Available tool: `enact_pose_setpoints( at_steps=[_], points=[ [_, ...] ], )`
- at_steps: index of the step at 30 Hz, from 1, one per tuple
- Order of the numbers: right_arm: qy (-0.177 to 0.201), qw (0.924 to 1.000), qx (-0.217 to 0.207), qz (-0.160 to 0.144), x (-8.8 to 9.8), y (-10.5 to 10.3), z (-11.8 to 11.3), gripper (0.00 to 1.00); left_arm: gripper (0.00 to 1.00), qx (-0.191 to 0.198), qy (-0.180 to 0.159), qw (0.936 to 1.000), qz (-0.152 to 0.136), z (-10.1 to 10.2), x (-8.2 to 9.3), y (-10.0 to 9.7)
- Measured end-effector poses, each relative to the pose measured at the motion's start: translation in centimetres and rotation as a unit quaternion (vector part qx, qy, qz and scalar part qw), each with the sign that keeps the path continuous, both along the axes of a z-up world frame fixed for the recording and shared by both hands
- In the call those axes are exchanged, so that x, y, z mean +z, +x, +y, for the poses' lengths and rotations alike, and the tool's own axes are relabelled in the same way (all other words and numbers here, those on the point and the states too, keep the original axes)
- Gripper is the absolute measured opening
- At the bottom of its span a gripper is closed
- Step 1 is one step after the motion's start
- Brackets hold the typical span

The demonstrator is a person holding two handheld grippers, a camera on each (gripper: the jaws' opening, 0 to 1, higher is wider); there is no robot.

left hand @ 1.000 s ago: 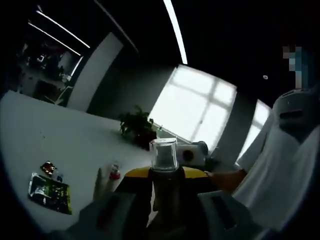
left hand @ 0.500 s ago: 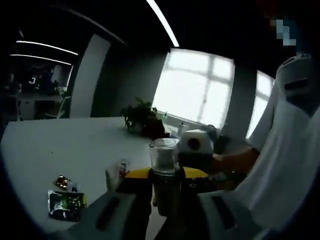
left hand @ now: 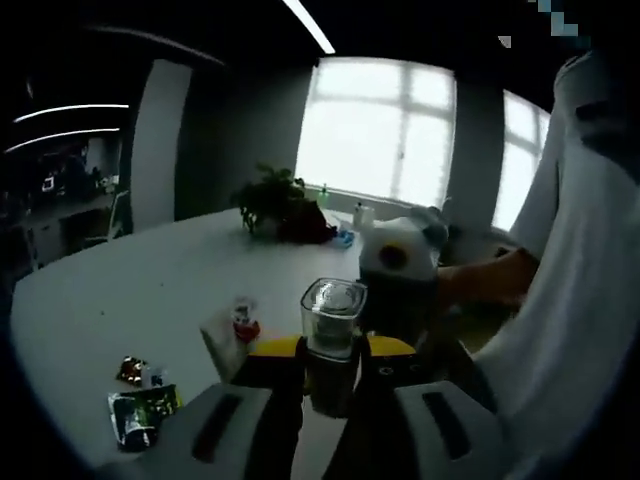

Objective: Arrange the skincare products in the storage area until every visible bottle or jar stands upright without overlapping.

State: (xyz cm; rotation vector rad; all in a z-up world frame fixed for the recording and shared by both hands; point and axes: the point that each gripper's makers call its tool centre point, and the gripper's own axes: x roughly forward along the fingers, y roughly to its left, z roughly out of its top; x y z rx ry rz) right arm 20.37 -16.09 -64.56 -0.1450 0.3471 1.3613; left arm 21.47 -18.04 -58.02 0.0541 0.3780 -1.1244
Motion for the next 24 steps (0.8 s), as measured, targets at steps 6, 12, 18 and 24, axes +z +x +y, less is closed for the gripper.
enact_pose_setpoints(
  at_steps=[6, 12, 18, 24],
  points=[
    [-0.035, 0.9993, -0.012, -0.002, -2.0, 0.5, -0.3, 0.21, 0.22, -0.005, 0.029, 0.9995, 0.005, -0.7, -1.8, 0.0],
    [-0.075, 0.997, -0.019, -0.003, -4.2, 0.7, -0.7, 0.21, 0.22, -0.017, 0.074, 0.9971, 0.0, -1.3, -4.1, 0.0],
    [-0.113, 0.9932, -0.025, -0.013, -6.1, 1.1, -1.0, 0.21, 0.22, -0.019, 0.111, 0.9936, -0.004, -1.9, -6.0, 0.1],
    [-0.139, 0.9899, -0.025, -0.011, -8.3, 1.5, -1.5, 0.21, 0.22, -0.028, 0.138, 0.9901, -0.002, -2.3, -7.8, 0.4]
  ],
)
